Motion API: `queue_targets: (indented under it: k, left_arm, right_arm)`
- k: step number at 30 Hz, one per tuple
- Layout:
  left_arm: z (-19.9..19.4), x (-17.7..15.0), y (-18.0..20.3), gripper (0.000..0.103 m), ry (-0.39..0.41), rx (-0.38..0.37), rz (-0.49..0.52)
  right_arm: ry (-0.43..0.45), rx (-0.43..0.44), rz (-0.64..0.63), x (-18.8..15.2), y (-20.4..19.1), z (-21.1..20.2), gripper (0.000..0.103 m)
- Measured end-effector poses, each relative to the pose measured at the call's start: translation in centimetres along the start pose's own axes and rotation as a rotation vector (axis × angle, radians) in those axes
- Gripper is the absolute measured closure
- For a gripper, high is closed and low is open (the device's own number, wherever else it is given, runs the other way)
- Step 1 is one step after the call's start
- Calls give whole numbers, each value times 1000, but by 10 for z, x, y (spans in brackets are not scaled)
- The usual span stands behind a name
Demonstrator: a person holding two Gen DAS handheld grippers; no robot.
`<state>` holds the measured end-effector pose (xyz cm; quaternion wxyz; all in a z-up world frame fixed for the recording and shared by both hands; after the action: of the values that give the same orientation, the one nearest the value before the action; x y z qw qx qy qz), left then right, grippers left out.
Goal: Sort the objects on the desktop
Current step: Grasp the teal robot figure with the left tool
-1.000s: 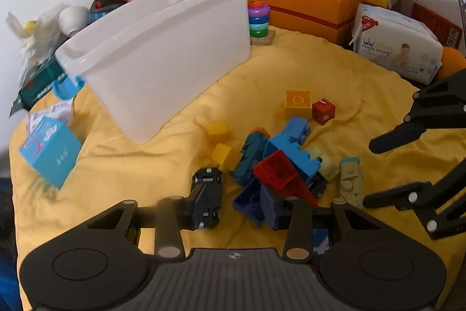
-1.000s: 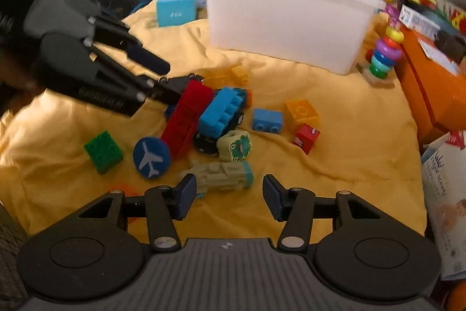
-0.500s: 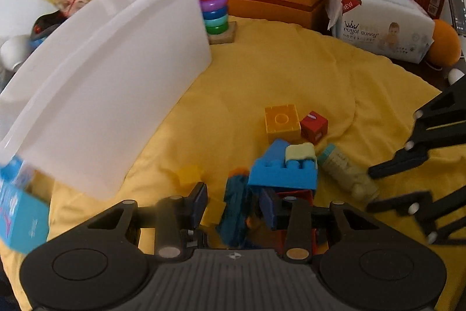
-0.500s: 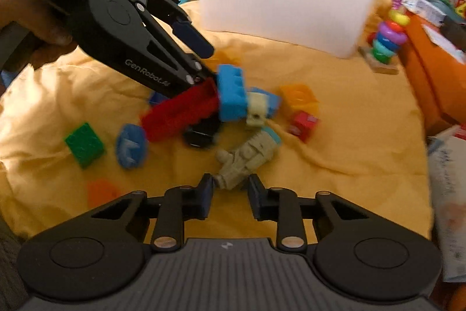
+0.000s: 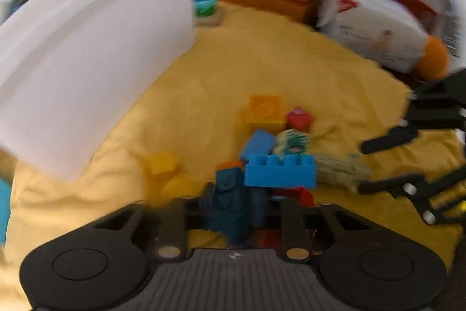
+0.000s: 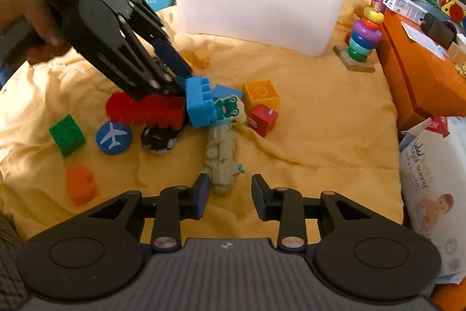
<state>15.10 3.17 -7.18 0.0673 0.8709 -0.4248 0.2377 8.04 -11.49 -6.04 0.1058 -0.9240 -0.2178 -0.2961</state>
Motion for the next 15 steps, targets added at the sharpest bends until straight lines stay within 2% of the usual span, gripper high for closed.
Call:
queue_targets:
  k: [4, 7, 10, 13, 15]
  left_arm:
    - [-18, -11, 11, 77, 58, 55, -54]
    - [-44, -24, 24, 77, 109, 118, -97]
    - [-67, -33, 37, 77, 140, 171, -123]
    - [-81, -39, 41, 77, 175, 172, -217]
    - [-86, -41, 46, 77, 176, 171, -255]
  right_arm:
    - [11, 9, -32, 4, -5, 1, 67]
    - [25, 11, -41, 4, -3, -2, 59]
    - [25, 31, -17, 5, 3, -2, 58]
    - [23, 46, 12, 9, 7, -1, 51]
    - [20, 59, 15, 14, 7, 2, 51]
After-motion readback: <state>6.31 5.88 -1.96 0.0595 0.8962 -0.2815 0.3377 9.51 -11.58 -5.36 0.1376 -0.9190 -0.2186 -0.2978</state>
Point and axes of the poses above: each gripper's, at about its wrist camera, not at the fingertips, and z roughly the way its jaws point, y to its right, x to its top, the point moved 1 cm from there along z, roughly the way its jaws point, and after that the axes turned 10 degrees about z, right-handed, at the moved point
